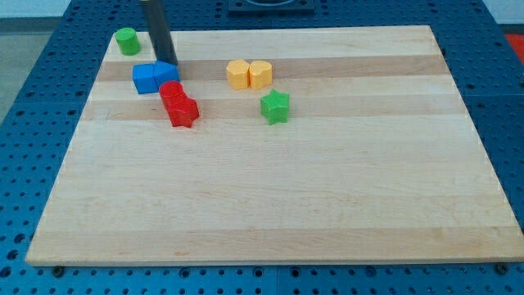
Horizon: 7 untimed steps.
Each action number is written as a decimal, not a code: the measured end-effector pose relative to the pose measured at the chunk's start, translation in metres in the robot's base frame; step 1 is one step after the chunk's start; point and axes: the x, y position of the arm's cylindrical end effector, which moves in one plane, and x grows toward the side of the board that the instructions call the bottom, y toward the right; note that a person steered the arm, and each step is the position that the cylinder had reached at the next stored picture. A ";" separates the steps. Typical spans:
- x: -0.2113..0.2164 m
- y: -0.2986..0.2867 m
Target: Place the blue cube to the top center of the board
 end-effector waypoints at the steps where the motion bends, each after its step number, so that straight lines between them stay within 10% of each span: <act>1: -0.010 -0.025; 4: 0.064 -0.079; 7: 0.018 0.011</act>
